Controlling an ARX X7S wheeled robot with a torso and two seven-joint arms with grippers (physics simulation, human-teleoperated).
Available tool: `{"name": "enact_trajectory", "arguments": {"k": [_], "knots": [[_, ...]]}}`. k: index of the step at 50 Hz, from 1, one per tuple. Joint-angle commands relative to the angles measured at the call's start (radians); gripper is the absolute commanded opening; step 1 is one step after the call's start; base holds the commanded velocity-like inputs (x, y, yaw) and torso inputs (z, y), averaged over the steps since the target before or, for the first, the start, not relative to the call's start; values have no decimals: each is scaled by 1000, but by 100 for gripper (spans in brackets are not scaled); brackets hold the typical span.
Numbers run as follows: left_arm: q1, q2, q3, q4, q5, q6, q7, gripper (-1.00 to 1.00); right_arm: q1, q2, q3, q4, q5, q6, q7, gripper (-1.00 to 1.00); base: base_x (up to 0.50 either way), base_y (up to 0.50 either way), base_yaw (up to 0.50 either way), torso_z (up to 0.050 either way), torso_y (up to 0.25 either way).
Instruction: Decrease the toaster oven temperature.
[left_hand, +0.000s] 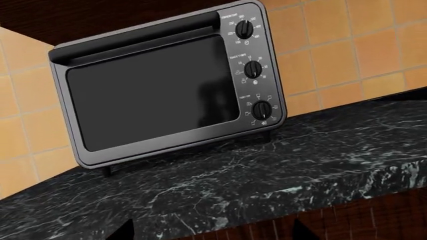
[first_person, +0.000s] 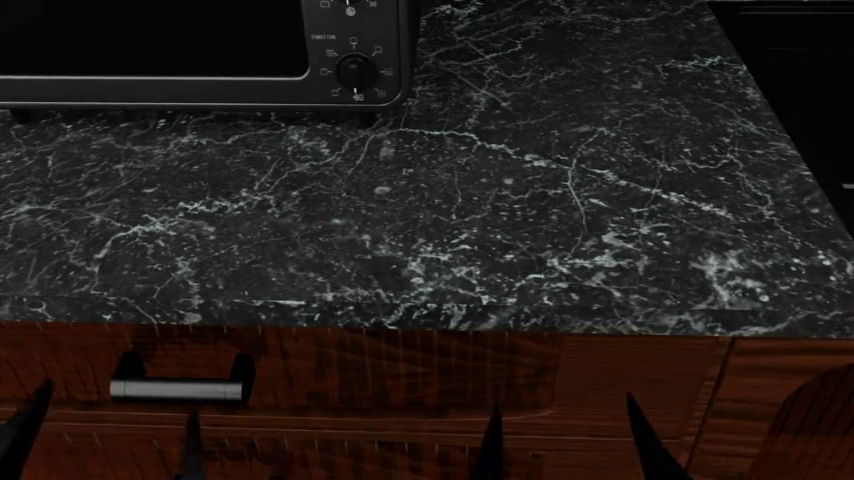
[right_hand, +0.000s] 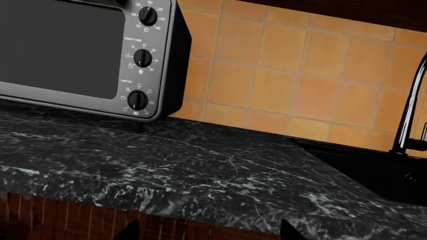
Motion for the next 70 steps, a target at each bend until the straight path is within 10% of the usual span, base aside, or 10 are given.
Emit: {"name": "enact_trajectory", "arguments": {"k": [1,31,70], "knots": [[-80,-17,6,95,7,-112,62,100,55,8,14,-143,-32,128,-17,100,0,0,0,0,0],[-670,59,39,452,-118,-1271,303,100,482,19,130,-615,74,1069,-103,100,0,0,0,0,0],[-1029,106,-152,367,-588,-1453,1,100,928,44,179,-612,148,1473,-165,100,10,-27,0,0,0]]}}
